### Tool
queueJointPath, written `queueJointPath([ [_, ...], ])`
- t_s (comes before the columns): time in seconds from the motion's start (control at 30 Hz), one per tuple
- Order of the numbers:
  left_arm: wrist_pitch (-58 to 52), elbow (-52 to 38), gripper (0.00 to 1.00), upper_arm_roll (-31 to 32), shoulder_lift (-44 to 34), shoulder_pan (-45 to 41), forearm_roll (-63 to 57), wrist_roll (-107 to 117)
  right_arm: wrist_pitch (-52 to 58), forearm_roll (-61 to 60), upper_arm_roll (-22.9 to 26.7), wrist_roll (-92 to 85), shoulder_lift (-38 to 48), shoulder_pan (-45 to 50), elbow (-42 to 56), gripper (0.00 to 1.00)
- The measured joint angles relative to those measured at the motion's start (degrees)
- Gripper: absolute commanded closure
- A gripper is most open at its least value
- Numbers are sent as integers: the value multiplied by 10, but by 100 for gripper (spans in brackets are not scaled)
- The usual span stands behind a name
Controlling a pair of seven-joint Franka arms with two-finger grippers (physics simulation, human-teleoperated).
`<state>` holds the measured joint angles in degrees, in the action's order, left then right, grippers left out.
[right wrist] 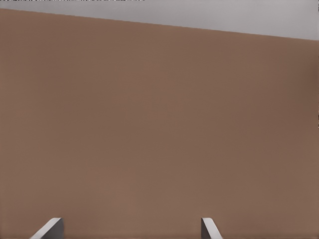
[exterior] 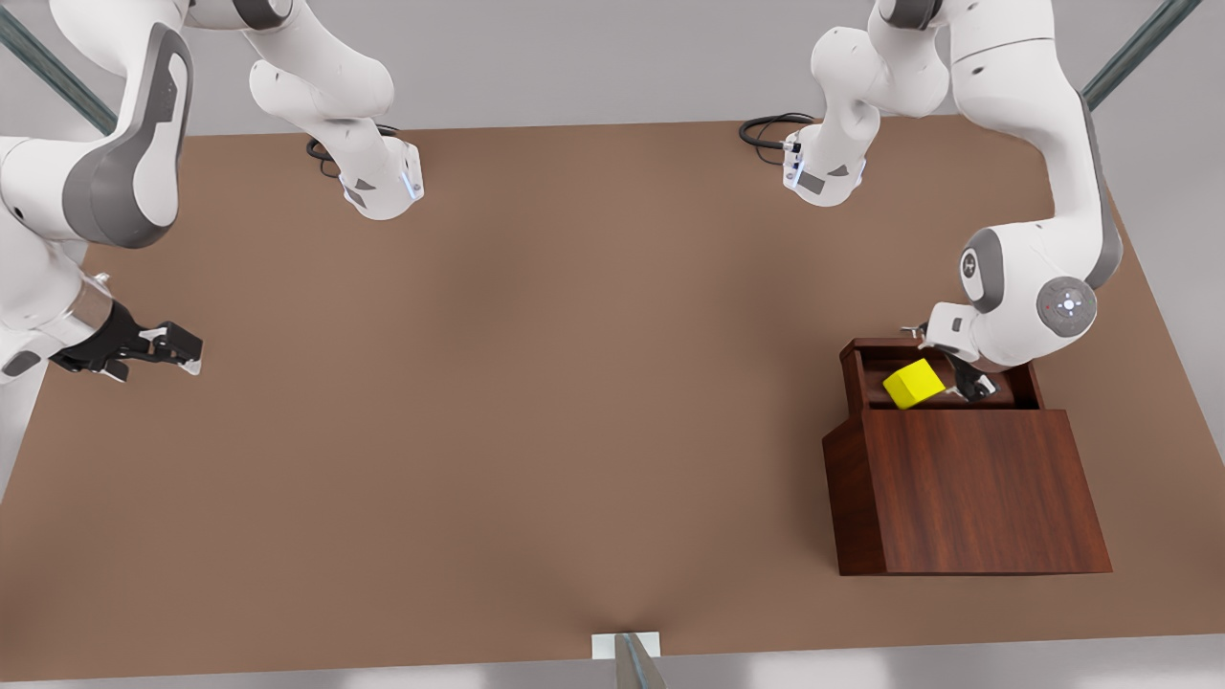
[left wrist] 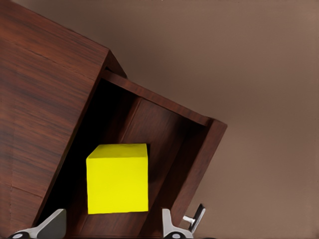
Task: Open the drawer with left arm, place the square in the middle with right arm, and place the square in the drawer with left arm
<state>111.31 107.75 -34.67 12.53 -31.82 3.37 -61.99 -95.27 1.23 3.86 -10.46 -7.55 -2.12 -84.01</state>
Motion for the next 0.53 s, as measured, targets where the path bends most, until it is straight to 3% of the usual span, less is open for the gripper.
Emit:
queueJointPath([
  [0.07, -161, -132, 0, 12, 30, -7, 1, 339, 0, 0, 0, 0, 0, 0, 2, 0],
  [0.17, -173, -247, 0, 25, 63, -4, 3, 486, 0, 0, 0, 0, 0, 0, 3, 0],
  [0.2, -167, -258, 0, 85, 59, 32, 4, 540, 0, 0, 0, 0, 0, 0, 3, 0],
  [0.27, -103, -265, 0, 301, 24, 186, -11, 651, 0, 0, 0, 0, 0, -1, 3, 0],
  [0.33, -94, -244, 0, 390, -11, 253, -44, 654, 1, 0, 1, 0, 0, 0, 3, 0],
  [0.4, -67, -197, 0, 397, -38, 258, -67, 654, 1, 0, 1, -1, 0, -2, 3, 0],
  [0.53, -66, -195, 0, 397, -37, 258, -88, 655, 0, 0, 1, -1, -1, -2, 3, 0],
])
